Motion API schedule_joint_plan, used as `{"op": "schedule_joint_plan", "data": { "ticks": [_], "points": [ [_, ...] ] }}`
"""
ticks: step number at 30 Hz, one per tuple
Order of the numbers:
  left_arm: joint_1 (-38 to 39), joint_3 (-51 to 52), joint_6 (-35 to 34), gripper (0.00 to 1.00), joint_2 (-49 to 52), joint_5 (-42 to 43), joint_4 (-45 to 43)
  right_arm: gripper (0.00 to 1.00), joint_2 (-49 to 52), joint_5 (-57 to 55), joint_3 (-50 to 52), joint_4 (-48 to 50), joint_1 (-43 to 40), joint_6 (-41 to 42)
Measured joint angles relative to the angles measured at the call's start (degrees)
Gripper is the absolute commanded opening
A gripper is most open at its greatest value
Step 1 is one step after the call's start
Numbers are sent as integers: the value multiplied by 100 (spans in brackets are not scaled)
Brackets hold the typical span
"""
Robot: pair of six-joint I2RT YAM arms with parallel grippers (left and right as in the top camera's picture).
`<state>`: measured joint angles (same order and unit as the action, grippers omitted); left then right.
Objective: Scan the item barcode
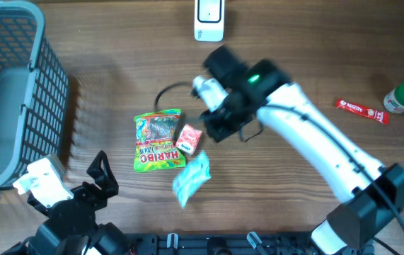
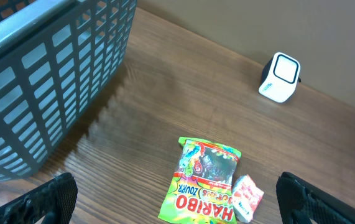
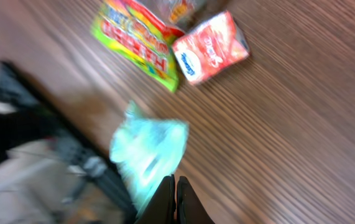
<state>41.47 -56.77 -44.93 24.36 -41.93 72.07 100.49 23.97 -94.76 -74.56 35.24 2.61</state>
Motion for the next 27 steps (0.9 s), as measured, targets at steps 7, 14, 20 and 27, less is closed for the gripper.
{"op": "schedule_joint_plan", "data": {
  "ticks": [7, 14, 20, 27],
  "points": [
    [0, 0, 0, 100, 0, 2, 0, 92, 2, 1305, 590, 313, -785, -343],
    [0, 0, 0, 100, 0, 0, 0, 100, 11, 1335, 1119, 260, -778, -444],
    [0, 0, 0, 100, 0, 0, 0, 100, 11, 1338, 1344, 267, -490, 284],
    [0, 0, 0, 100, 0, 0, 0, 80, 11, 1329, 2476, 1091, 420, 2736]
  ]
}}
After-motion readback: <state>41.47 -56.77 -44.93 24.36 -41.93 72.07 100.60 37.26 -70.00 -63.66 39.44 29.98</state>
